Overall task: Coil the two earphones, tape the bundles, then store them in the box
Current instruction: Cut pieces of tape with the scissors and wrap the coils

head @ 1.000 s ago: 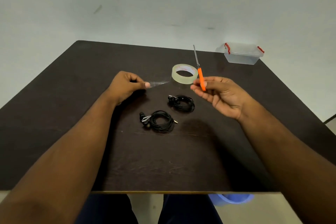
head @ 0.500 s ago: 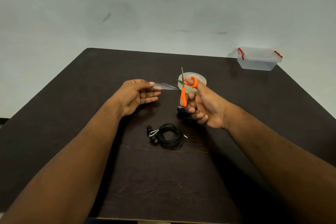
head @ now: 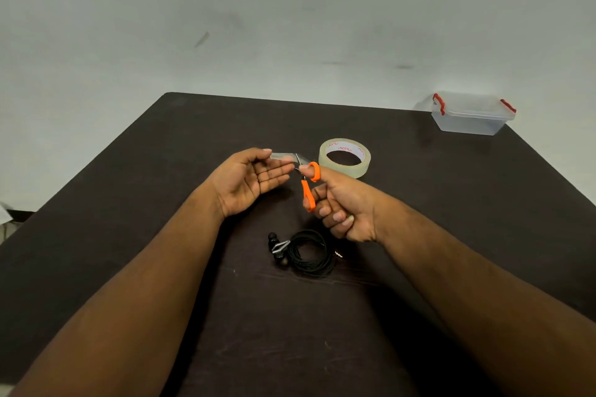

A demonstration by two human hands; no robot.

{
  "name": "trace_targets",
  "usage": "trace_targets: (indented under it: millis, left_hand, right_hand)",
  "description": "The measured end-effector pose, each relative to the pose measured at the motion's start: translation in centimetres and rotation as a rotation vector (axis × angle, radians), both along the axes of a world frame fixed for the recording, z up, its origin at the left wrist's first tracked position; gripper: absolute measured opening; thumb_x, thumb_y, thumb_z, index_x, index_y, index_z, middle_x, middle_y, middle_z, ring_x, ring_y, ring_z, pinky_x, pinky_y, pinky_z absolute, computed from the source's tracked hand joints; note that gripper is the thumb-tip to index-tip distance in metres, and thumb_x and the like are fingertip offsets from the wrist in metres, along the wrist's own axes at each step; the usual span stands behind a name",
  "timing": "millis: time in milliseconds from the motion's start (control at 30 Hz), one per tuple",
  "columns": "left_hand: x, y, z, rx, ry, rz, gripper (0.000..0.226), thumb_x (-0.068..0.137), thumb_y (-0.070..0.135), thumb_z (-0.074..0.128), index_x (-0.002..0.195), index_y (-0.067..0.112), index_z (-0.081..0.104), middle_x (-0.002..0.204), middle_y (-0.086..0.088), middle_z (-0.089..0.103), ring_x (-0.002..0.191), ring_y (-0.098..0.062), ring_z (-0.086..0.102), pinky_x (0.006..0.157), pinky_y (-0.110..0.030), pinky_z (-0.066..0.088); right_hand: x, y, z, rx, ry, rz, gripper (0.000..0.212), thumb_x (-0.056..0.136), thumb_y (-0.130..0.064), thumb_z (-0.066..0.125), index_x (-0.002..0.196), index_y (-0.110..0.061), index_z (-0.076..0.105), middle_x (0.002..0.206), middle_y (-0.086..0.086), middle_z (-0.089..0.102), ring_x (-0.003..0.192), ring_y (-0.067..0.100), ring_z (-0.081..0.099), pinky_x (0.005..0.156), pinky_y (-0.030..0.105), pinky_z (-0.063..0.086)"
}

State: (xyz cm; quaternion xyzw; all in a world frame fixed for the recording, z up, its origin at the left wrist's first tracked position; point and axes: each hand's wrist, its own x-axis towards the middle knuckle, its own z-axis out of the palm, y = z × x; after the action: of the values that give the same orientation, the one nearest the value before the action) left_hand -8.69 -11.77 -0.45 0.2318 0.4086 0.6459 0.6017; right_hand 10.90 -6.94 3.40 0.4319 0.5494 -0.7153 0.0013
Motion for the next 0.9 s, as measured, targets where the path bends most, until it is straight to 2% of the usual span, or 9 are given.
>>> trace_targets:
  millis: [233,400,733,900]
  left_hand:
    - [0.1,-0.1,0.1,-0.003,-0.007,0.016,0.016,0.095,0.009,0.046,0.084,0.007,0.056,0.113,-0.026,0.067,0.104,-0.031,0.068,0.080,-0.034,0.059]
    - [0.3,-0.1,0.2,-0.022,0.006,0.027,0.015,0.094,0.008,0.045,0.083,0.008,0.055,0.114,-0.026,0.066,0.107,-0.032,0.066,0.089,-0.036,0.055]
    - [0.2,-0.1,0.2,-0.054,0.014,0.028,0.018,0.093,0.008,0.047,0.089,0.001,0.063,0.108,-0.025,0.069,0.104,-0.029,0.068,0.087,-0.035,0.056]
    - [-0.1,-0.1,0.2,-0.058,-0.011,0.034,0.027,0.093,0.006,0.047,0.074,0.003,0.065,0.108,-0.026,0.069,0.103,-0.031,0.069,0.081,-0.037,0.059]
  right_hand:
    - [-0.4,0.0,-0.2,0.030,-0.006,-0.014,0.055,0.078,-0.068,0.058,0.072,-0.013,0.055,0.048,-0.005,0.039,0.030,0.001,0.025,0.028,0.010,0.019]
    - [-0.8,0.4,-0.2,0.059,-0.027,-0.016,0.052,0.080,-0.065,0.059,0.069,-0.014,0.055,0.047,-0.005,0.039,0.030,0.001,0.025,0.028,0.009,0.018]
    - [-1.5,0.6,-0.4,0.073,-0.075,-0.045,0.048,0.081,-0.062,0.060,0.067,-0.017,0.053,0.046,-0.007,0.034,0.028,0.001,0.023,0.028,0.009,0.017]
    - [-1.7,0.4,-1.0,0.137,-0.095,-0.078,0.039,0.085,-0.047,0.066,0.071,-0.013,0.055,0.042,-0.008,0.033,0.027,0.003,0.023,0.026,0.012,0.017]
